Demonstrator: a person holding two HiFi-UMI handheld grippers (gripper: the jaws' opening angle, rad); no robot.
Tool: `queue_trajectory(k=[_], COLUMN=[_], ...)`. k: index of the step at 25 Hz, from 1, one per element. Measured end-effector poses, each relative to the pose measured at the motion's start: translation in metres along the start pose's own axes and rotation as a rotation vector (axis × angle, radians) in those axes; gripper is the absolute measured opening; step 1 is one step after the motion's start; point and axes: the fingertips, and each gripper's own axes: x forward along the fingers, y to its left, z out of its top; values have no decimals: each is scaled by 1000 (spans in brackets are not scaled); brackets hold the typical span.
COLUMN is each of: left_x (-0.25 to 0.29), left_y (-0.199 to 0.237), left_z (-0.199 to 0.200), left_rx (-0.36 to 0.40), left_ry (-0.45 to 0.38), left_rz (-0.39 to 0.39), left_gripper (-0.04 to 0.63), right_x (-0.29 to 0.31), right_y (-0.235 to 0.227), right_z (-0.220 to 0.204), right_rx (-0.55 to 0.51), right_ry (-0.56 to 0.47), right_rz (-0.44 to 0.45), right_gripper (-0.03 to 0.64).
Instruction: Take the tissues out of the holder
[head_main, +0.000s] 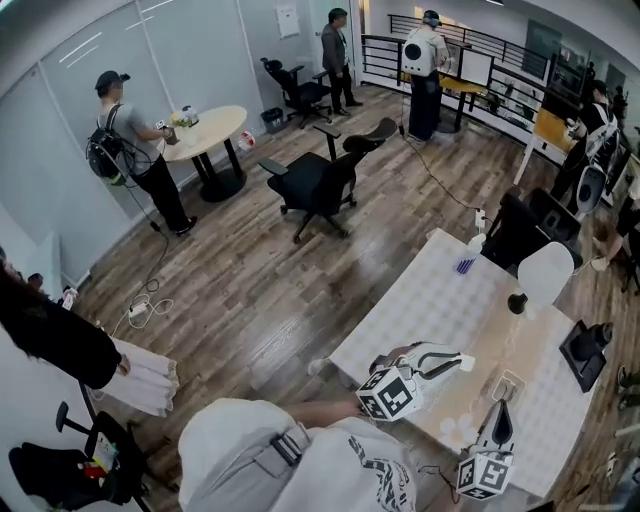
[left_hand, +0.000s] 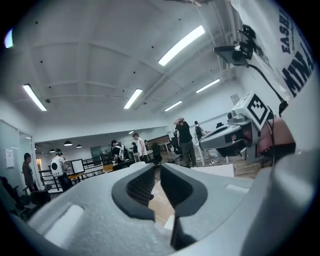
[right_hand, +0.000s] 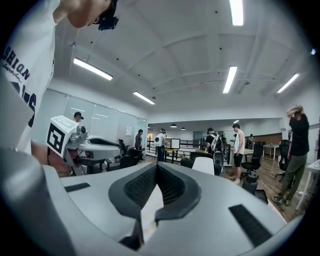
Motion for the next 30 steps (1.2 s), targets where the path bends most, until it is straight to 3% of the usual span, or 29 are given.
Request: queue_trajectory(k=[1, 8, 14, 30], left_x=[-2, 3, 9, 27], left_y=[3, 4, -9, 20], left_z=[2, 15, 43, 28], left_rx=[-18, -107, -94, -175], left_ry=[-13, -100, -200, -176], left_rz=[7, -59, -95, -116], left_gripper=[9, 3, 3, 3], right_x=[1, 3, -9, -15], right_y=[0, -2, -8, -14], right_z=[3, 10, 26, 26], right_rx=[-6, -21, -35, -9], right_ry=[-6, -18, -66, -89], right_rz=[4, -27, -76, -161], right_gripper=[8, 8, 8, 8])
